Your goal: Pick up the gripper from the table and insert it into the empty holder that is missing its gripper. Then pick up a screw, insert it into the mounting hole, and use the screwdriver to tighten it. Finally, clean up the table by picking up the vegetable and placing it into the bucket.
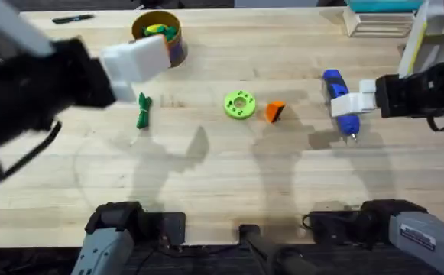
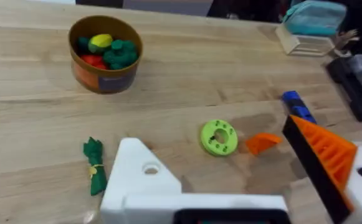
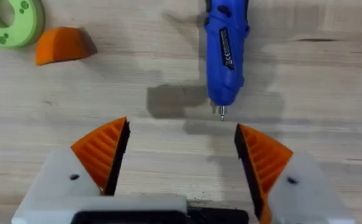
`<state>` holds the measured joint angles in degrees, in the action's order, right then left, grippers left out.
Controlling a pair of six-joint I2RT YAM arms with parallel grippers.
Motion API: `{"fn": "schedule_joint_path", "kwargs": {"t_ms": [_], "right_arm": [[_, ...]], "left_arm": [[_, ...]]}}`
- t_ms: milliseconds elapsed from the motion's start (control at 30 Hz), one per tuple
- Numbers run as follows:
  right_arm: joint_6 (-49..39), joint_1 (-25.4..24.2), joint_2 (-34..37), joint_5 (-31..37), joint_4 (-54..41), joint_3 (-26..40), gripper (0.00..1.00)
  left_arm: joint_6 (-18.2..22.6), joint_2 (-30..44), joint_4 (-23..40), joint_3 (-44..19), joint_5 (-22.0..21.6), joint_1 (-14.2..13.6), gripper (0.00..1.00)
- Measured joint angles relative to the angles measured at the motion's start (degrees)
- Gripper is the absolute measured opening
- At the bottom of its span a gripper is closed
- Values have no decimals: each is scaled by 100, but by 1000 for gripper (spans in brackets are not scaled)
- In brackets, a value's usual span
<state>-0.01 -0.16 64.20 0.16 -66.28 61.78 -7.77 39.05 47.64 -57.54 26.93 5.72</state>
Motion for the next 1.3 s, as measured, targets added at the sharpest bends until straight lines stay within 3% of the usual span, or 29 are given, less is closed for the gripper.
{"fn": "schedule_joint_path", "kwargs": {"t_ms": [233,367,533,700,867,967,1300], "right_arm": [[0,0,0,0,0,0,994],[0,0,0,0,0,0,993],[0,0,0,0,-1,0,993],[0,0,0,0,0,0,994],[0,0,0,0,-1,0,994],[0,0,0,0,0,0,994],[0,0,0,0,-2,0,994]], "left_arm": [[-90,-744,256,6,30,-17,985],[-79,-1088,-92,444,50,-174,985],[-64,-2419,-1368,2413,360,-357,986],[-67,-3643,-2372,4069,708,-372,985],[26,-3871,-3633,5142,1237,-388,985],[65,-3875,-4255,5545,1485,-453,985],[131,-3876,-4295,5661,1837,-656,985]]}}
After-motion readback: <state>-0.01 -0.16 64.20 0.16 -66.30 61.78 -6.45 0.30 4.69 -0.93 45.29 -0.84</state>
